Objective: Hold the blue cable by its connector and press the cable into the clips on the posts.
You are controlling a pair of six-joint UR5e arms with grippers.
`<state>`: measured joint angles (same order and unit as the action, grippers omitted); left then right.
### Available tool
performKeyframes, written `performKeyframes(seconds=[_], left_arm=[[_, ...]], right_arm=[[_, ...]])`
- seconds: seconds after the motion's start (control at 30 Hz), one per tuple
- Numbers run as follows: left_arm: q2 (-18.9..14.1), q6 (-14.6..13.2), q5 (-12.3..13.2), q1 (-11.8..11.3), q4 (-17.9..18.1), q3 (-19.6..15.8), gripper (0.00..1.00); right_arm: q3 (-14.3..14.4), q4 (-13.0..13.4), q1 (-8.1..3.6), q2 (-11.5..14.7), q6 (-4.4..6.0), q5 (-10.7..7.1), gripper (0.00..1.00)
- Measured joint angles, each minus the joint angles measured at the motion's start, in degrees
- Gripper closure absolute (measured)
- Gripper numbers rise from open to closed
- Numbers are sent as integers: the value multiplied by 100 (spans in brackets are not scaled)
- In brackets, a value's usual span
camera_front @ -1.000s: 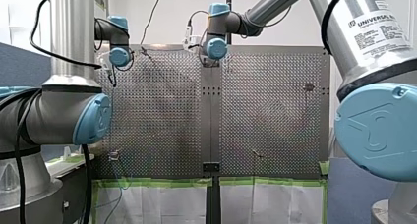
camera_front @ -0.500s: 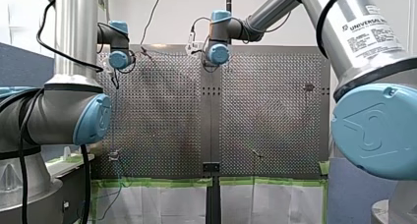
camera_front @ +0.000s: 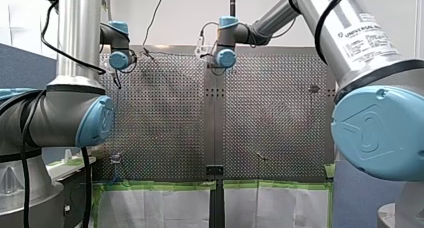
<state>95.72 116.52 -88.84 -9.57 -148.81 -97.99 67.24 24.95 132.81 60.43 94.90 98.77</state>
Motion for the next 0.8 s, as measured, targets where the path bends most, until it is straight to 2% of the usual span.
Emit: performKeyframes(seconds=[0.17,0.37,0.6,0.67,0.7,0.73,0.8], left_arm=[[18,53,88,-24,43,6,100],[37,117,172,-54,102,8,100],[161,159,283,-69,155,12,98],[181,151,293,-69,157,11,84],[185,145,291,-70,157,11,84],[186,138,286,-72,155,11,70],[187,121,236,-76,130,11,66]], right_arm=[[-186,-82,-47,-169,18,-87,100],[-509,-275,-34,-436,31,-194,100],[-846,-456,-10,-618,68,-351,100],[-893,-499,-3,-641,71,-369,100],[-904,-511,-1,-647,72,-373,100],[-911,-521,1,-651,72,-377,100],[-921,-547,8,-656,70,-381,100]])
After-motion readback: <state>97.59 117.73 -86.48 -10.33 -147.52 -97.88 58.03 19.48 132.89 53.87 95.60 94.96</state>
